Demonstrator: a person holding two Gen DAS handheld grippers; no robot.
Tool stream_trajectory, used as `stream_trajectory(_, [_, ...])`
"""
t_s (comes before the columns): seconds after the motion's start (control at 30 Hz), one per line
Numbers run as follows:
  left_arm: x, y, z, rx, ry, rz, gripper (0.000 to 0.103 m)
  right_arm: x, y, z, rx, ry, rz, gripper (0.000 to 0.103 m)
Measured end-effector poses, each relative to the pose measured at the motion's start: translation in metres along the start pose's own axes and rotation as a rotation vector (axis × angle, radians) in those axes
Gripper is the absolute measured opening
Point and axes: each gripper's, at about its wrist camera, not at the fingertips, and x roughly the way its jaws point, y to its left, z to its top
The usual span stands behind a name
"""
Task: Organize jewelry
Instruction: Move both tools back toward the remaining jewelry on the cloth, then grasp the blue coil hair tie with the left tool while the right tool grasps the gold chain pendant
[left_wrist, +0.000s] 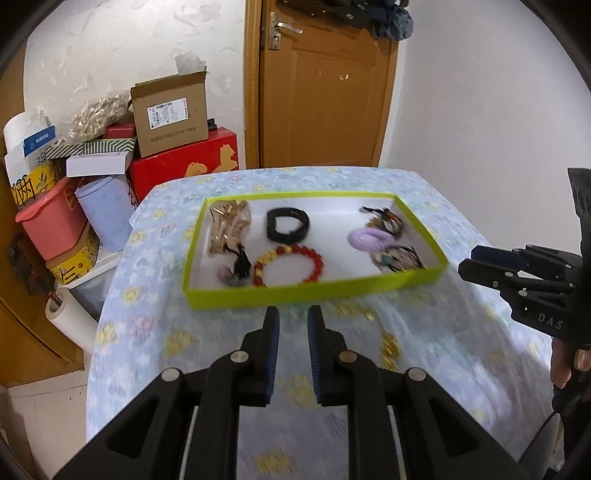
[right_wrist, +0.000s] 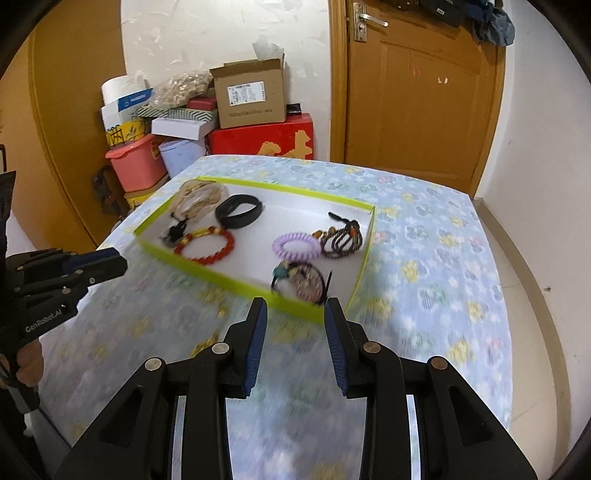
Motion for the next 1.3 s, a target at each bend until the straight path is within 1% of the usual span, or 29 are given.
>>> stream_trajectory(0.03, [-0.003,-0.003,-0.003,0.003,0.000,0.000,0.017,-0.006,0.002,-0.004,-0.001,-0.004,0.001,0.033])
stream_trajectory(0.1, [-0.011,-0.008,-0.010,0.003,0.001,-0.007,0.024,-0.015,0.005,-0.012,0.001,-0.006,0.002,0.033])
stream_trajectory(0.13, [-0.014,-0.010,-0.013,0.003,0.002,-0.012,0.026,-0.020,0.007,-0.017,0.001,-0.007,0.003,0.033])
stream_trajectory(0.33, [-0.032,-0.026,-0.032,0.014,0.006,-0.036,0.026,-0.040,0.015,-0.035,0.004,-0.010,0.012,0.033])
stream_trajectory(0.57, [-0.041,-0.039,-0.047,0.026,0.020,-0.054,0.026,-0.049,0.022,-0.048,-0.003,-0.008,0.022,0.033])
stream_trajectory(1.0, [-0.036,-0.050,-0.057,0.045,0.051,-0.072,0.026,-0.052,0.023,-0.057,-0.003,0.001,0.029,0.033])
stream_trajectory(1.3, [-0.015,-0.053,-0.066,0.048,0.105,-0.086,0.026,-0.045,0.018,-0.062,0.015,0.025,0.031,0.033])
